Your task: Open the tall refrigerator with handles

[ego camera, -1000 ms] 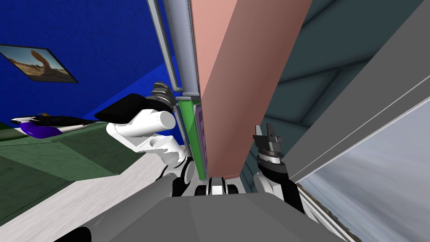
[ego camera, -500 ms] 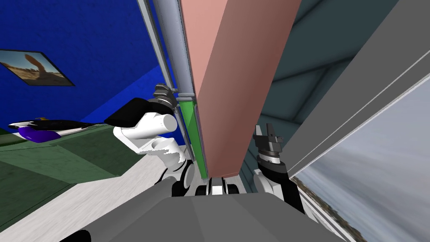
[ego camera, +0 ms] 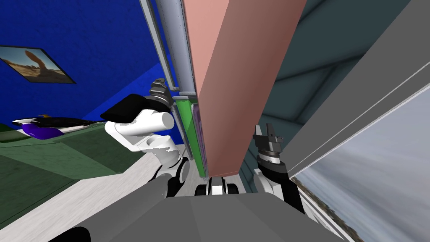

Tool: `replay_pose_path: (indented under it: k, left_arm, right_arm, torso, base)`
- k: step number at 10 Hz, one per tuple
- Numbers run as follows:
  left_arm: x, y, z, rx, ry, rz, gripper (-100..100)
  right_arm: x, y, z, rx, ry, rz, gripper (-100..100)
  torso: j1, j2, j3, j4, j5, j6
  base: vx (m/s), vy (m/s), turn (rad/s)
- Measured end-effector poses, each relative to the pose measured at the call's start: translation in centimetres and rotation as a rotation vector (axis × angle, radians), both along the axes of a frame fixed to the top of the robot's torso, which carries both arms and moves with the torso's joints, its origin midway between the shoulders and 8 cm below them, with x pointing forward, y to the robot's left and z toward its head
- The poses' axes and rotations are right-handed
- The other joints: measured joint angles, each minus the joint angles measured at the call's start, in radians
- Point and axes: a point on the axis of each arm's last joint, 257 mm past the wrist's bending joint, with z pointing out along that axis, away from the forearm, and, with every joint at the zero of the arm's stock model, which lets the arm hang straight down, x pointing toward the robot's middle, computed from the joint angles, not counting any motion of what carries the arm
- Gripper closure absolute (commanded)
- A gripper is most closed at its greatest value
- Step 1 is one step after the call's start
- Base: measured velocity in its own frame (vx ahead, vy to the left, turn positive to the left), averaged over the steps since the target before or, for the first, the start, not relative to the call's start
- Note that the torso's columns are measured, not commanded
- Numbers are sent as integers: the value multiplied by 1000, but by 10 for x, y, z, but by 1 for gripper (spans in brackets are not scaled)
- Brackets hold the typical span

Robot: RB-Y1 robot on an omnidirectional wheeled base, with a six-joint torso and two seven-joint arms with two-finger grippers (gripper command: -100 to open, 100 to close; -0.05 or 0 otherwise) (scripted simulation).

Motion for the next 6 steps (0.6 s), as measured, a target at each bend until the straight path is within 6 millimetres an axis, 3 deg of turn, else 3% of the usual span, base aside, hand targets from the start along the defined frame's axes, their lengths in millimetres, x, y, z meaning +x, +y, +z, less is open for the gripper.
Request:
replay_pose_path:
  k: [6]
  left_arm:
    - [10,12,19,29,41,56,-100]
  right_arm:
    - [0,0,0,0,0,0,0]
  torso:
    - [2,-4,-1,-6,3,0]
  base:
    - [-4,-1,11]
